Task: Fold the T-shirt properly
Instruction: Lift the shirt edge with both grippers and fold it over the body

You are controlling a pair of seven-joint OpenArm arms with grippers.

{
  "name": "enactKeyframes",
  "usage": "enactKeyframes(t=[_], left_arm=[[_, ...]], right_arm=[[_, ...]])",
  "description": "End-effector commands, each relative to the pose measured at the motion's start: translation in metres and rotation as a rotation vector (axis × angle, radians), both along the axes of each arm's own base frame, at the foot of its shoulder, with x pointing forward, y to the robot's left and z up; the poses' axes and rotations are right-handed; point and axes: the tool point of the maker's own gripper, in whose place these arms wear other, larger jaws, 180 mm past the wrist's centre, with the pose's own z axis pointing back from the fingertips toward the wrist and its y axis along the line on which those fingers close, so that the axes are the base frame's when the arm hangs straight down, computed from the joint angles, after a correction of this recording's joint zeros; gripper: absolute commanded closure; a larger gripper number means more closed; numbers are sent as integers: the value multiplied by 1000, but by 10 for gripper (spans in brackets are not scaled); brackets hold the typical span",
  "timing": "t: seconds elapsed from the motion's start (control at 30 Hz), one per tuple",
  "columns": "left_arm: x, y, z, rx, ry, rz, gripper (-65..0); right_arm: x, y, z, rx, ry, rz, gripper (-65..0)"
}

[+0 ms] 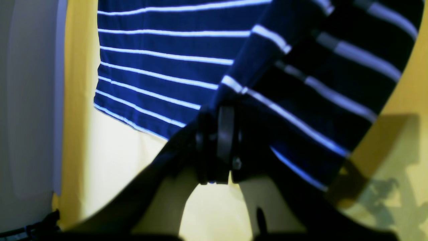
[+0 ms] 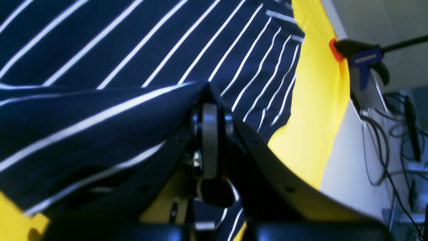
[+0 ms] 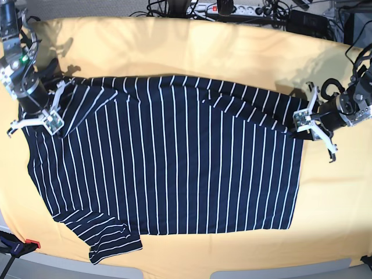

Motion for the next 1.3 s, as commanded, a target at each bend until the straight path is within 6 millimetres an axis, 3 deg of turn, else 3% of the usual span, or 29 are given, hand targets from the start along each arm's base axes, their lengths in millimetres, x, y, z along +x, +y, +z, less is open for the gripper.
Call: enactKeyframes(t=[0.0,0.17,0.33,0.8,0.83,0.87,0.9,0.97,1.0,1.07,1.27], left_arm=[[9,6,11,1,-35,11,0],[15,5,6,-26,-37,37,0],[30,14,14,-2,-122,78,0],[29,4,6,-32,-100,85,0],[29,4,6,-32,-100,85,0],[29,4,6,-30,-101,85,0],[30,5,6,-17,-107,80,-54],[35,10,9,29,-142,69,-229],[39,11,14,31,-166,75,-304],[46,8,24,-8,-183,94,-354],[47,13,23,-14,-159,142,-324]], right_arm=[[10,-4,14,-10,-48,3,0],[33,-22,17,32,-64,-51,0],[53,-41,16,64,-58,-102,0],[58,-41,13,103,-34,-92,0],[58,-42,13,103,-39,-97,-14],[60,-44,16,109,-53,-114,-77],[63,-48,20,112,-75,-141,-155],[71,-55,31,108,-117,-179,-305],[75,-60,37,108,-138,-211,-347],[83,-67,49,142,-171,-267,-360],[76,-37,44,150,-76,-130,-359]])
